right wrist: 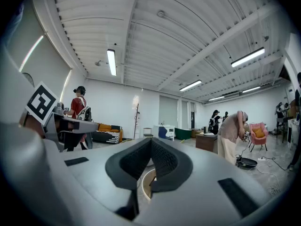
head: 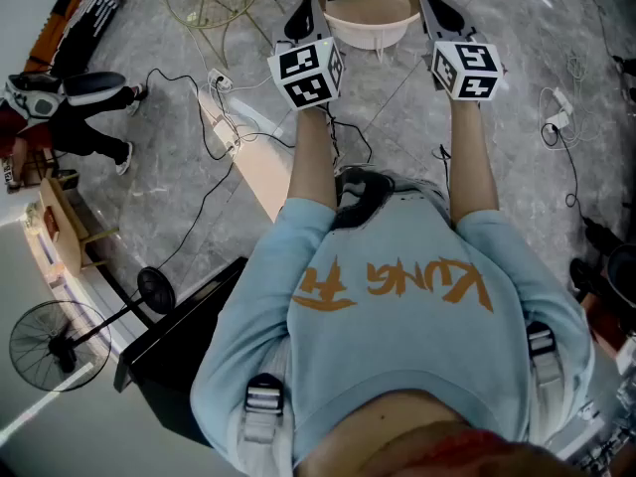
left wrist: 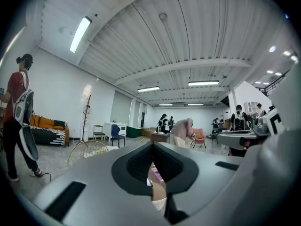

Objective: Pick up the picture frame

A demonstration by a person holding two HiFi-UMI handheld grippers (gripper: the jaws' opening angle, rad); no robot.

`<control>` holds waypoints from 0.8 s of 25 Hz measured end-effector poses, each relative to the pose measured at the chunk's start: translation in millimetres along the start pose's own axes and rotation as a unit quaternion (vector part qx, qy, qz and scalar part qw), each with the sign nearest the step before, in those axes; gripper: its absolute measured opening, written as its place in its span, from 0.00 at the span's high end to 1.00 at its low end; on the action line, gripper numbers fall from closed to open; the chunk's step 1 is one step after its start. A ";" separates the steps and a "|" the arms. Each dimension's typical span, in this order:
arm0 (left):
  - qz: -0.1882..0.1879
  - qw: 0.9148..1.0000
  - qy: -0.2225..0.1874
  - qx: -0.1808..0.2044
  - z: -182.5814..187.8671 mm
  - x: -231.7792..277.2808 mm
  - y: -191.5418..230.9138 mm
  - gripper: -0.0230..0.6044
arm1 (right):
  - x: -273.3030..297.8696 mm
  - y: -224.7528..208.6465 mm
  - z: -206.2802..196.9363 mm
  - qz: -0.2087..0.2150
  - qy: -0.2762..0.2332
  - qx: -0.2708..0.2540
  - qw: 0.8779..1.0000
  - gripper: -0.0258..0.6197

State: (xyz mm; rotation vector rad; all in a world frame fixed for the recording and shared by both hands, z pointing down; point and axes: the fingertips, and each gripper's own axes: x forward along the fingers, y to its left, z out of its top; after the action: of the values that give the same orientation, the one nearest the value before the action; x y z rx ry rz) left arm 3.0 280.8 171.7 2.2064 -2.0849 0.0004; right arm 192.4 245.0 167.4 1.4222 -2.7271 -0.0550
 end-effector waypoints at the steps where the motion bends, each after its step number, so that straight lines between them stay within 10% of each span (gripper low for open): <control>1: -0.001 1.000 0.000 0.000 0.3 0.9 -2.3 0.93 | -0.4 -1.4 0.2 0.002 -0.001 0.000 1.000 0.96; 20: 0.032 0.999 0.014 0.003 -6.6 2.5 -16.2 0.93 | -11.1 -36.8 -2.7 0.013 -0.016 0.045 0.999 0.96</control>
State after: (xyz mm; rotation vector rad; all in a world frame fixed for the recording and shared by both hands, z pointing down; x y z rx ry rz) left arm 19.7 279.6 177.2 2.1302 -2.1420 0.0424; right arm 229.0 233.1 167.3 1.4201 -2.8061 0.0489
